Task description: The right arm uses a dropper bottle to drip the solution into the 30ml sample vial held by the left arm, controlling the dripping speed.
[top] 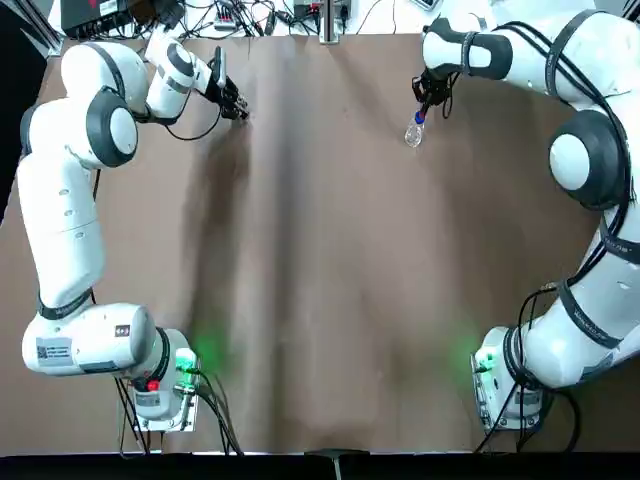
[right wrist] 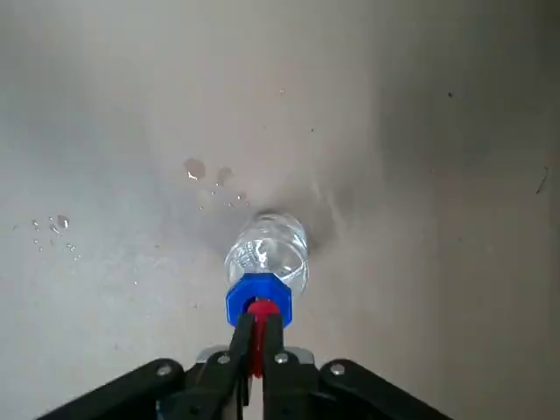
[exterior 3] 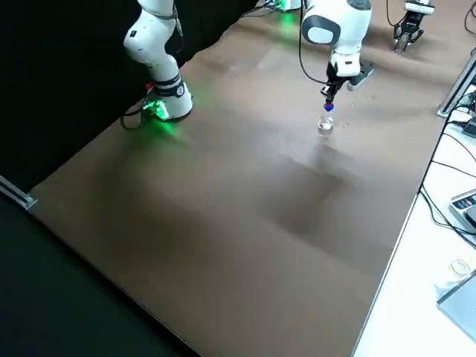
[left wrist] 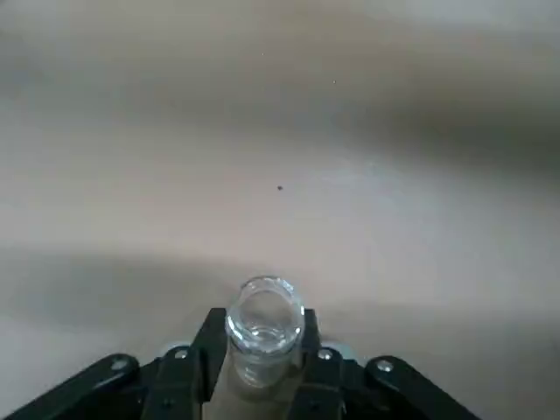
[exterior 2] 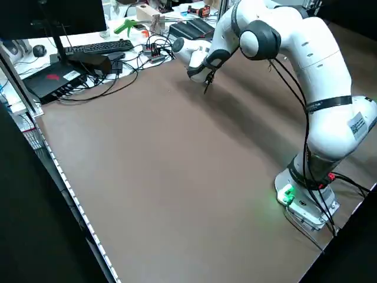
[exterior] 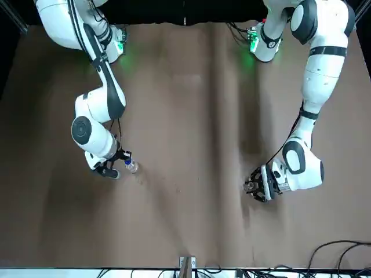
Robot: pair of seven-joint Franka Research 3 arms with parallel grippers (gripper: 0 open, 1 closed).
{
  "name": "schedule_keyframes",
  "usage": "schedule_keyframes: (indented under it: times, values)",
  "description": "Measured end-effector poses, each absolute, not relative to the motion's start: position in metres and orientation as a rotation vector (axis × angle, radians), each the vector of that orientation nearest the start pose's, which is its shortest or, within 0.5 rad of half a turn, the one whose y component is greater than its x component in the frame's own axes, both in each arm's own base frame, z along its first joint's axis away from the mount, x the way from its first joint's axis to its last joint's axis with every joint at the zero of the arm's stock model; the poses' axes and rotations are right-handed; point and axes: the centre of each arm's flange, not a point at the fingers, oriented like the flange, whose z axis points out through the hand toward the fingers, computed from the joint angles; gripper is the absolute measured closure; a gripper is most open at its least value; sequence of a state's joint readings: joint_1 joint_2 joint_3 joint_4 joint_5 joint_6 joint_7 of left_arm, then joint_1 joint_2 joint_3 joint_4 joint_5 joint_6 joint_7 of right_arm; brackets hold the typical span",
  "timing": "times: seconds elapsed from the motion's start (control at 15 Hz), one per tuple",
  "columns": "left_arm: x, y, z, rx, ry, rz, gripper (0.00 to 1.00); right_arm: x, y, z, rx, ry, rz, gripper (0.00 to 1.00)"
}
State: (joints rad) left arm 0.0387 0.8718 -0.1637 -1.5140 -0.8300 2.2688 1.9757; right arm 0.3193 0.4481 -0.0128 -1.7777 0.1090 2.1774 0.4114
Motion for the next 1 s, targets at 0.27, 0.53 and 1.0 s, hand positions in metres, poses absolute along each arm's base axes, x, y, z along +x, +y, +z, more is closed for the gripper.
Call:
schedule_keyframes:
  times: [0.27,0.53,1.0]
  values:
    - [0.6961,-0.0899,0.148,1.893,-1.682,0.67,0.59,0.6173,0.2004,0.3027,-3.068,0.259,0.114,0.89]
    - [0.6959,-0.0921,0.1482,1.889,-1.683,0.67,0.59,0.6173,0.2004,0.3028,-3.068,0.259,0.114,0.89]
    - [0.6958,-0.0923,0.1482,1.889,-1.683,0.67,0.66,0.6174,0.2005,0.3029,-3.068,0.259,0.113,0.87]
